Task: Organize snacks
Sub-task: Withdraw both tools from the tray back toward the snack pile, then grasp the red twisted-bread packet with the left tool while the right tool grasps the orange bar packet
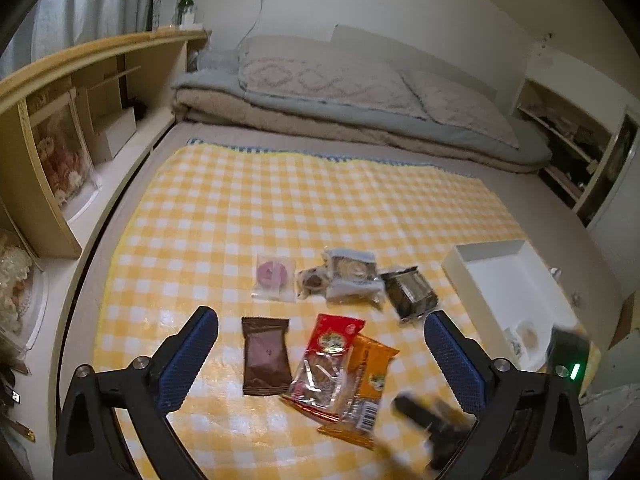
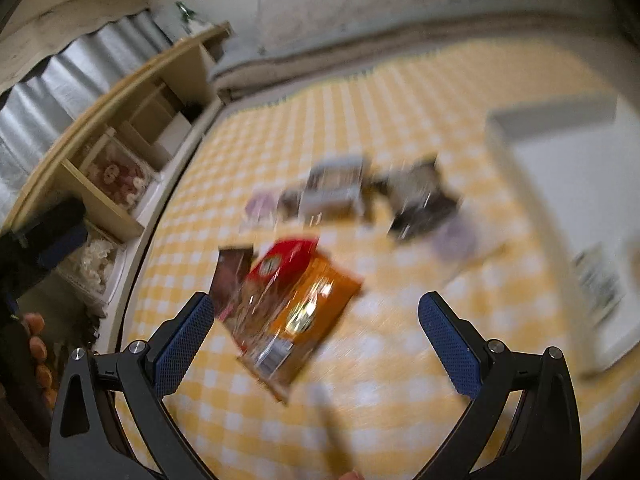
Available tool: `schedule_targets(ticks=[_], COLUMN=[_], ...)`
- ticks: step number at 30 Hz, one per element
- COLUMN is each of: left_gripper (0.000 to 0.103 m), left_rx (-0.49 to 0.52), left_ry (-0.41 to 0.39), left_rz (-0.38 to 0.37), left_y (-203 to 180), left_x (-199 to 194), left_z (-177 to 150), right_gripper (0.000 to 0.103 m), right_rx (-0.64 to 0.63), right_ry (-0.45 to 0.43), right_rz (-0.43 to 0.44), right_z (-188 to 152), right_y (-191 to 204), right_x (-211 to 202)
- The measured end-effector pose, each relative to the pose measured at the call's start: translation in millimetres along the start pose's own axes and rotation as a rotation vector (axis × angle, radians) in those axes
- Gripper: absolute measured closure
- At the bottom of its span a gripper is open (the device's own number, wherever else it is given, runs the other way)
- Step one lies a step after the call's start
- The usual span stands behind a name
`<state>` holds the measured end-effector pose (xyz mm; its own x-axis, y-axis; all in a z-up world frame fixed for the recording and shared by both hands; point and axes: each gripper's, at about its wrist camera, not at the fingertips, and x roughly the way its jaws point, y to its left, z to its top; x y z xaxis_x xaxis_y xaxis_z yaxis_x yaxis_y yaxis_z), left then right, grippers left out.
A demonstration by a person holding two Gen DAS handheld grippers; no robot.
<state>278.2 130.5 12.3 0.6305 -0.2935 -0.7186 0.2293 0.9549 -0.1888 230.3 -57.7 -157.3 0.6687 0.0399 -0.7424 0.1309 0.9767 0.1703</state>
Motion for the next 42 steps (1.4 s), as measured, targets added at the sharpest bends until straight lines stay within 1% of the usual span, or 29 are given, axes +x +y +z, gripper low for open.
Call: schedule_targets(ticks=[4,7,9,12,14,17,19,20,22,25,29,30,31,32,34,37,39,42], left_gripper=[0.0,0.0,0.0,0.0,0.001,0.005,0.011,0.012,0.016,0.021,0.024,0.028,0.036,0.039,0.048,0.054,0.055,0.055], left_rx=[-0.013,-0.005,-0.001,-0.003,-0.003,-0.003,-0.009,-0.01,0.002,0.056,0.156,0.183,0.198,0.209,0.21,0.214,0.194,0.123], left_ry=[0.041,0.071,0.096,0.129,0.148,0.173,0.203,0.219,0.244,0.272,0.317,0.334,0.347,0.367,0.407,0.456,0.49,0.518], left_rz=[0.022,0.04,0.049,0.042,0.037,0.029,0.021,0.017,0.015,0.029,0.054,0.063,0.072,0.08,0.076,0.08,0.105,0.113], left_y=[8.6,3.8,2.4,0.1,-1.8,-4.3,-6.3,-8.2,-13.2,-23.5,-34.5,-36.1,-37.0,-36.9,-34.6,-31.2,-27.9,-23.0], left_x=[24.3,38.0,48.6,64.0,74.4,88.9,101.1,108.2,119.5,134.6,155.9,161.9,165.3,171.0,180.2,186.9,186.6,183.2], left_z=[1.8,-0.7,-1.4,-2.7,-3.0,-4.3,-5.8,-6.0,-6.6,-6.9,-14.7,-18.2,-22.2,-26.2,-33.8,-43.2,-45.5,-46.6], right_gripper=[0.0,0.0,0.0,0.002,0.007,0.017,0.033,0.037,0.054,0.06,0.06,0.06,0.06,0.06,0.059,0.059,0.059,0.059], right_rx=[-0.036,-0.105,-0.15,-0.185,-0.181,-0.166,-0.174,-0.167,-0.15,-0.124,-0.099,-0.105,-0.112,-0.124,-0.145,-0.139,-0.154,-0.194], right_ry=[0.053,0.073,0.068,-0.002,-0.02,-0.013,-0.017,-0.011,0.001,0.006,-0.01,-0.019,-0.023,-0.021,-0.005,0.048,0.077,0.107], right_rz=[0.009,-0.017,-0.055,-0.164,-0.198,-0.196,-0.218,-0.224,-0.205,-0.191,-0.095,-0.056,-0.033,-0.016,0.009,0.06,0.078,0.06], right_z=[-32.6,-53.1,-60.8,-66.1,-66.5,-65.1,-61.7,-59.8,-55.1,-44.8,-30.2,-23.2,-18.5,-13.4,-2.9,7.6,11.6,14.0], right_y=[19.2,35.4,41.8,40.1,30.4,10.7,1.9,-6.3,-19.7,-38.4,-53.4,-55.5,-54.8,-54.3,-51.0,-43.8,-37.3,-24.9], right_x=[22.8,39.6,47.2,46.3,42.6,34.6,28.6,25.4,20.8,12.1,-3.0,-5.9,-6.9,-6.3,-0.9,14.2,24.2,39.4])
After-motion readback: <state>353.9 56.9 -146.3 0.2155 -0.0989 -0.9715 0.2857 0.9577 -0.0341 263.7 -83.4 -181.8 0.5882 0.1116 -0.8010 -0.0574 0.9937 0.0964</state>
